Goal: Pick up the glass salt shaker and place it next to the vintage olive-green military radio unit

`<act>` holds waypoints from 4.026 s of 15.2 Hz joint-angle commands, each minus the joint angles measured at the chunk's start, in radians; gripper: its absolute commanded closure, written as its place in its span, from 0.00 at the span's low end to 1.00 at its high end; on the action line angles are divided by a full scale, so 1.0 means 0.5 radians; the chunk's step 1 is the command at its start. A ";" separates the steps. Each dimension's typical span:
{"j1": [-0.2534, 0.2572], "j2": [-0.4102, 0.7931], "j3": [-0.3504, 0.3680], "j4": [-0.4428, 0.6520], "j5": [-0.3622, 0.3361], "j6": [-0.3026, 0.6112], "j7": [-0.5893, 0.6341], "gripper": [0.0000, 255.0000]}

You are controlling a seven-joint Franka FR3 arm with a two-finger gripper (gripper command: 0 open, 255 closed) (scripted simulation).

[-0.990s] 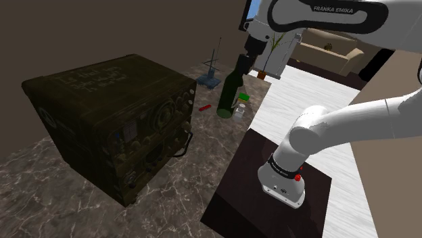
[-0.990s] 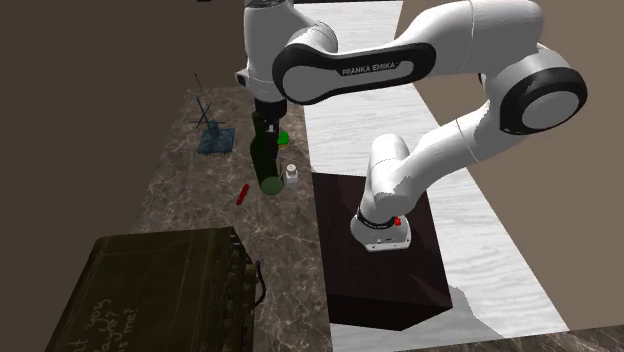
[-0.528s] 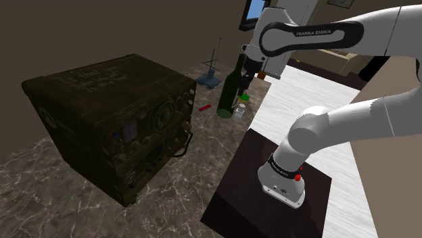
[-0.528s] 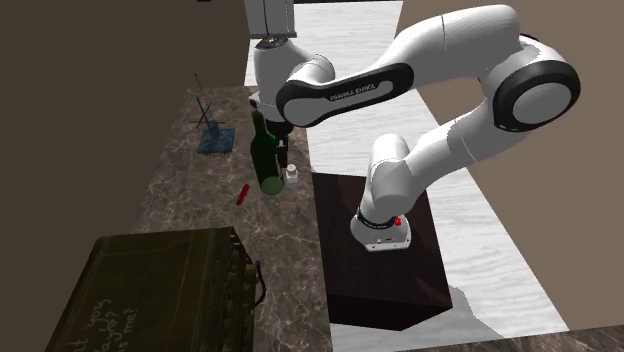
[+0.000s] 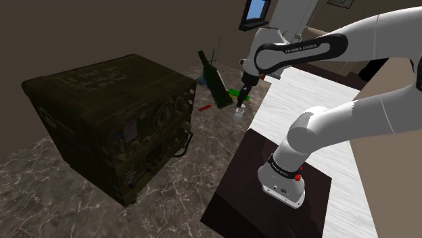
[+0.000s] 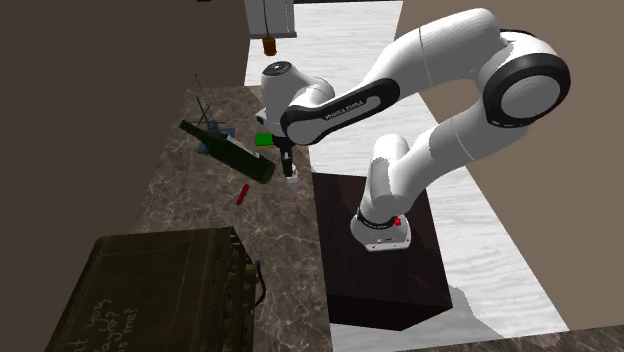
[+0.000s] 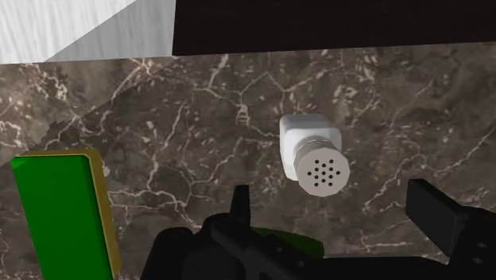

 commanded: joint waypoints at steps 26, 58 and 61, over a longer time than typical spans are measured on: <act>-0.003 -0.038 0.007 0.043 0.004 -0.114 -0.006 1.00; 0.031 -0.135 0.093 0.852 0.084 -1.019 -0.019 1.00; 0.034 -0.118 0.098 0.944 0.090 -1.094 -0.021 1.00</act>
